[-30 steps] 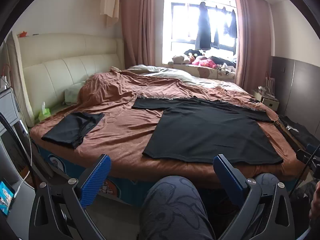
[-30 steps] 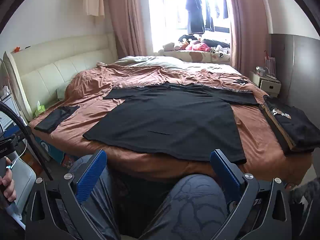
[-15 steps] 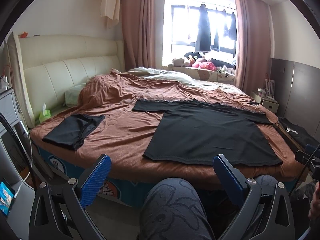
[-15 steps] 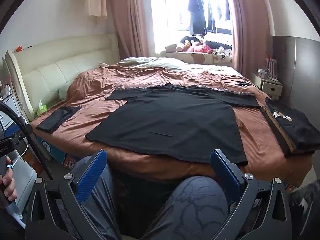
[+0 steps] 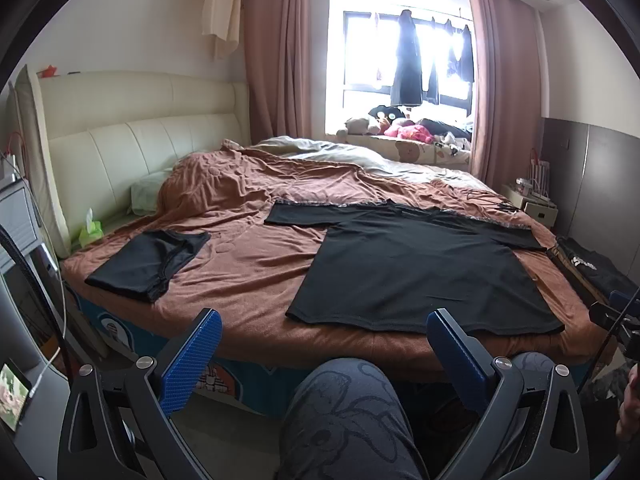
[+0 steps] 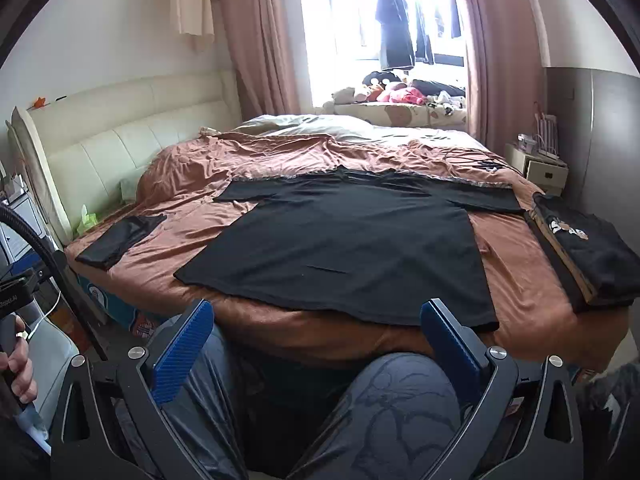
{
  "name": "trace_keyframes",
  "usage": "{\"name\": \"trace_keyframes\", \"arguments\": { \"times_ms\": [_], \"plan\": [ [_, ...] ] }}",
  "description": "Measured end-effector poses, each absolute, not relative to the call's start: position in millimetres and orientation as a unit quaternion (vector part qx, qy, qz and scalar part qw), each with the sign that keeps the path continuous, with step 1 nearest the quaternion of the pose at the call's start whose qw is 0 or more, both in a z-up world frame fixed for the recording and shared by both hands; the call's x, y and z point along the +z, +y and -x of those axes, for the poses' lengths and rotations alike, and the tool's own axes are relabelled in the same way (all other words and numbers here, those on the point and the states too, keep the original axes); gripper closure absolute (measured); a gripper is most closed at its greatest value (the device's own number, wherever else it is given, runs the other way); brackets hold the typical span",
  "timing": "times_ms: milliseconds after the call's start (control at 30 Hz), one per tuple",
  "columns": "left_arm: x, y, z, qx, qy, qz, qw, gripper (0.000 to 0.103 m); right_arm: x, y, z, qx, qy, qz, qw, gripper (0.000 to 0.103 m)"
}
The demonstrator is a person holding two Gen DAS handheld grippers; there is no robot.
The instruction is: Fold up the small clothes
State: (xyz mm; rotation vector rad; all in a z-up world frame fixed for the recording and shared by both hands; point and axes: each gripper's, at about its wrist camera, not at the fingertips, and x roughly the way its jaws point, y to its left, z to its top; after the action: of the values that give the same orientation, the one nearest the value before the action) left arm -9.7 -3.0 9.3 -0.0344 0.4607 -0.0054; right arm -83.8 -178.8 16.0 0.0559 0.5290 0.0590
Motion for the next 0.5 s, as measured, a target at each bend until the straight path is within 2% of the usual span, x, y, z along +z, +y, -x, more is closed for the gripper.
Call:
{"name": "trace_keyframes", "arguments": {
  "times_ms": [500],
  "plan": [
    [11.4, -2.1, 11.4, -0.005, 0.222, 0.021, 0.975, 0.000, 17.1, -172.2, 84.6, 0.028, 0.258, -0.017, 0.966, 0.000]
  ]
}}
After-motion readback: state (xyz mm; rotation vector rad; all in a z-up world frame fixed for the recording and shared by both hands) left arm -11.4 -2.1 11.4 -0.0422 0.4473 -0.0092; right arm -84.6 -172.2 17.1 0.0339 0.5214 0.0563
